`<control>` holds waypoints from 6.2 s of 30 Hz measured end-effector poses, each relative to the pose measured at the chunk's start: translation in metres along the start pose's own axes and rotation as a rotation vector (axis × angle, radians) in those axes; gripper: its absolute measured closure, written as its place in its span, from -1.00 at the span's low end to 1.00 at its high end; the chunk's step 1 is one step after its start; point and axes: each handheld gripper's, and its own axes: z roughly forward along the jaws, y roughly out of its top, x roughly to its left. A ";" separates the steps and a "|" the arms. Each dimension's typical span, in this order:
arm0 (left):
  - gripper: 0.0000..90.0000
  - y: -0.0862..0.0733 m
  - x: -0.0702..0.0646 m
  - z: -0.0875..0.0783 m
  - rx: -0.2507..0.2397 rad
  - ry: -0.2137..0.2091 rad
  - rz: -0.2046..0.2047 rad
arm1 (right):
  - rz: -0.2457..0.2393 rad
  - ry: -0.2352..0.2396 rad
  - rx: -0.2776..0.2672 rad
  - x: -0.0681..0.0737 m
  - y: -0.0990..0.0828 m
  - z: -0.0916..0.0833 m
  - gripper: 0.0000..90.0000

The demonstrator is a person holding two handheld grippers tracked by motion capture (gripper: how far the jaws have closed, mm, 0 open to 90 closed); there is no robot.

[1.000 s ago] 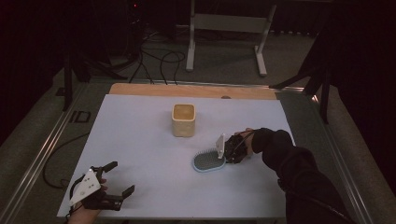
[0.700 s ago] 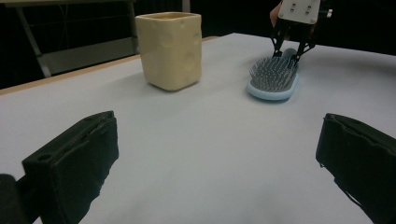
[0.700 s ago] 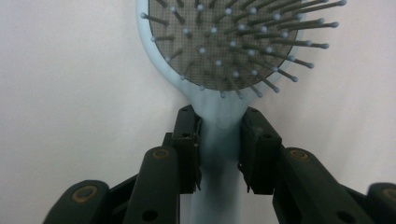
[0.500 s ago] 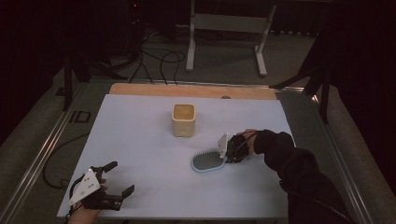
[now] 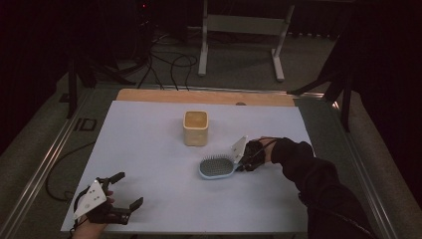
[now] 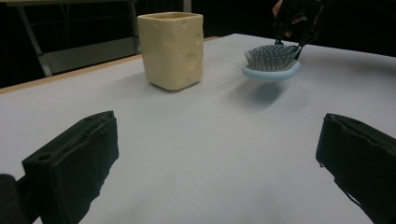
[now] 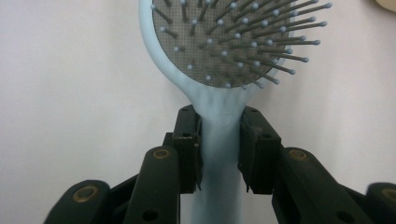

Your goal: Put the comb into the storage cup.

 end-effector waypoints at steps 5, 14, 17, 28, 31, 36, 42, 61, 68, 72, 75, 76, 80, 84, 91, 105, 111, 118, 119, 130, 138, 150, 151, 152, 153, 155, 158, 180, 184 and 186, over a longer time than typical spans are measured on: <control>-1.00 0.000 0.000 0.000 0.000 -0.001 0.000 | 0.023 -0.010 -0.039 0.001 0.000 -0.002 0.56; -1.00 0.000 0.000 0.000 0.001 -0.001 -0.001 | 0.026 -0.020 -0.098 0.003 0.001 -0.008 0.56; -1.00 0.000 0.000 0.000 0.002 -0.001 -0.002 | 0.039 -0.029 -0.105 0.004 0.002 -0.010 0.56; -1.00 0.000 0.001 -0.001 -0.005 0.004 -0.011 | 0.086 -0.037 -0.230 0.007 0.004 -0.024 0.56; -1.00 0.000 0.001 -0.001 -0.004 0.004 -0.012 | 0.097 -0.036 -0.275 0.008 0.004 -0.029 0.56; -1.00 0.000 0.001 -0.001 -0.006 0.003 -0.013 | 0.126 -0.039 -0.313 0.009 0.007 -0.035 0.56; -1.00 0.000 0.001 -0.001 -0.007 0.004 -0.015 | 0.145 -0.052 -0.370 0.010 0.009 -0.038 0.56; -1.00 0.001 0.002 -0.002 -0.013 0.004 -0.017 | 0.254 -0.111 -0.477 0.009 0.017 -0.054 0.56; -1.00 0.001 0.002 -0.002 -0.015 0.004 -0.017 | 0.337 -0.151 -0.537 0.007 0.022 -0.062 0.56; -1.00 0.001 0.002 -0.002 -0.013 0.005 -0.015 | 0.385 -0.174 -0.565 0.005 0.024 -0.066 0.56; -1.00 0.001 0.002 -0.002 -0.015 0.005 -0.016 | 0.428 -0.220 -0.596 0.002 0.025 -0.069 0.56; -1.00 0.001 0.002 -0.003 -0.015 0.006 -0.013 | 0.442 -0.238 -0.601 0.001 0.025 -0.070 0.56; -1.00 0.001 0.002 -0.003 -0.015 0.007 -0.015 | 0.473 -0.262 -0.619 -0.002 0.026 -0.072 0.56; -1.00 0.001 0.002 -0.003 -0.015 0.007 -0.016 | 0.514 -0.303 -0.630 -0.005 0.027 -0.073 0.56; -1.00 0.001 0.002 -0.003 -0.014 0.008 -0.012 | 0.591 -0.386 -0.644 -0.011 0.029 -0.074 0.56; -1.00 0.001 0.003 -0.004 -0.019 0.004 -0.015 | 0.660 -0.504 -0.693 -0.021 0.046 -0.076 0.56; -1.00 0.001 0.003 -0.004 -0.023 0.008 -0.017 | 0.716 -0.608 -0.689 -0.027 0.051 -0.074 0.56; -1.00 0.001 0.002 -0.004 -0.023 0.007 -0.018 | 0.759 -0.645 -0.708 -0.034 0.055 -0.072 0.56; -1.00 0.001 0.002 -0.004 -0.023 0.008 -0.018 | 0.759 -0.645 -0.708 -0.034 0.055 -0.072 0.56; -1.00 0.001 0.003 -0.004 -0.026 0.006 -0.020 | 0.764 -0.677 -0.785 -0.048 0.062 -0.070 0.56; -1.00 0.001 0.003 -0.004 -0.023 0.006 -0.023 | 0.739 -0.637 -0.851 -0.059 0.060 -0.062 0.56; -1.00 0.000 0.003 -0.004 -0.019 0.003 -0.025 | 0.730 -0.590 -0.949 -0.069 0.059 -0.058 0.56; -1.00 0.000 0.003 -0.004 -0.019 0.003 -0.025 | 0.734 -0.583 -0.961 -0.070 0.059 -0.058 0.56; -1.00 0.000 0.003 -0.004 -0.020 0.004 -0.026 | 0.730 -0.595 -0.952 -0.071 0.060 -0.057 0.56; -1.00 0.000 0.004 -0.004 -0.024 0.004 -0.028 | 0.725 -0.598 -0.949 -0.073 0.061 -0.057 0.56; -1.00 0.000 0.004 -0.004 -0.024 0.004 -0.028 | 0.727 -0.593 -0.954 -0.075 0.062 -0.056 0.56; -1.00 0.000 0.004 -0.004 -0.025 0.003 -0.027 | 0.717 -0.586 -0.955 -0.078 0.064 -0.054 0.56; -1.00 0.000 0.004 -0.004 -0.027 -0.008 -0.030 | 0.695 -0.564 -1.037 -0.105 0.085 -0.038 0.56; -1.00 -0.001 0.004 -0.004 -0.028 -0.009 -0.032 | 0.705 -0.553 -1.049 -0.108 0.087 -0.033 0.56; -1.00 0.000 0.004 -0.004 -0.027 -0.009 -0.030 | 0.707 -0.554 -1.052 -0.108 0.088 -0.030 0.56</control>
